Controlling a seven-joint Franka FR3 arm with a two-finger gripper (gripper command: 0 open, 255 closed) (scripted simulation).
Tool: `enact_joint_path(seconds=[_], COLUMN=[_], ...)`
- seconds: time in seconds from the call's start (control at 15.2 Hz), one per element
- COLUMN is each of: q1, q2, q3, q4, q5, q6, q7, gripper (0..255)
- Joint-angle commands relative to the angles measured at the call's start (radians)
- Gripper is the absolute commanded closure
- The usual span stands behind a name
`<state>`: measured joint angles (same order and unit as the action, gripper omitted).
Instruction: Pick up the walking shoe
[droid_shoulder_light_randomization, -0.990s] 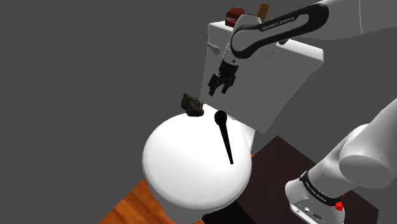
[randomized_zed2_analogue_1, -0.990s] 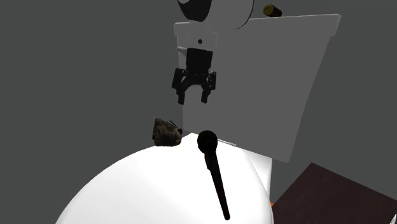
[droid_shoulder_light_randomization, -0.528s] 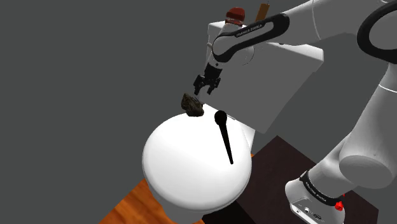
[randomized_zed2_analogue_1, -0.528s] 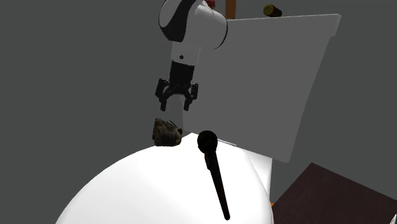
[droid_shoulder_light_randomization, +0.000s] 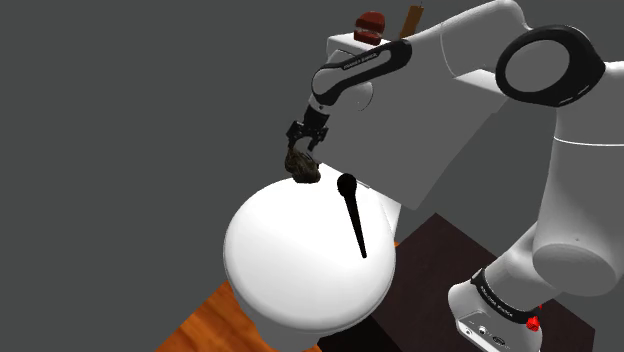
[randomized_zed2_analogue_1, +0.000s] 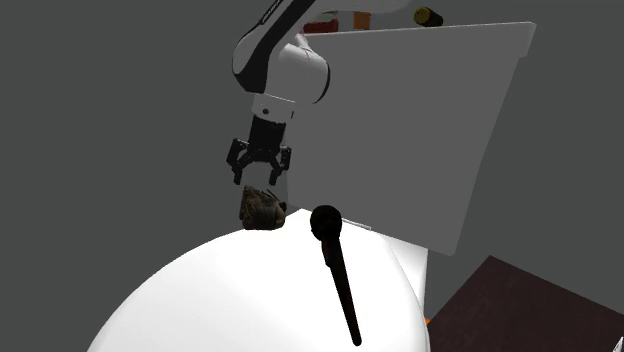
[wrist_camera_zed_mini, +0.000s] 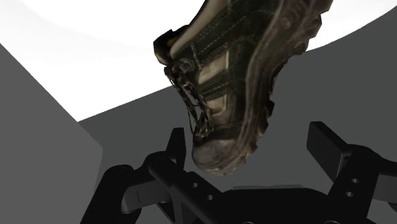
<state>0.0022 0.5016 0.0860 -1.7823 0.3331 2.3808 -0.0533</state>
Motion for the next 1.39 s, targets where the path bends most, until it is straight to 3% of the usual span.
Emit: enact_joint_path(seconds=[0.0, 0.4, 0.46, 1.32], q1=[-0.001, -0.003, -0.003, -0.001], q2=[0.021, 0.052, 0.052, 0.018], q3=[0.002, 0.006, 0.006, 0.002], q4=[0.002, -0.002, -0.001, 0.002], q5=[0.005, 0.012, 0.012, 0.004], q6=[0.02, 0.053, 0.052, 0.016], q7=[-0.008, -0.021, -0.021, -0.007], gripper=[0, 0, 255, 255])
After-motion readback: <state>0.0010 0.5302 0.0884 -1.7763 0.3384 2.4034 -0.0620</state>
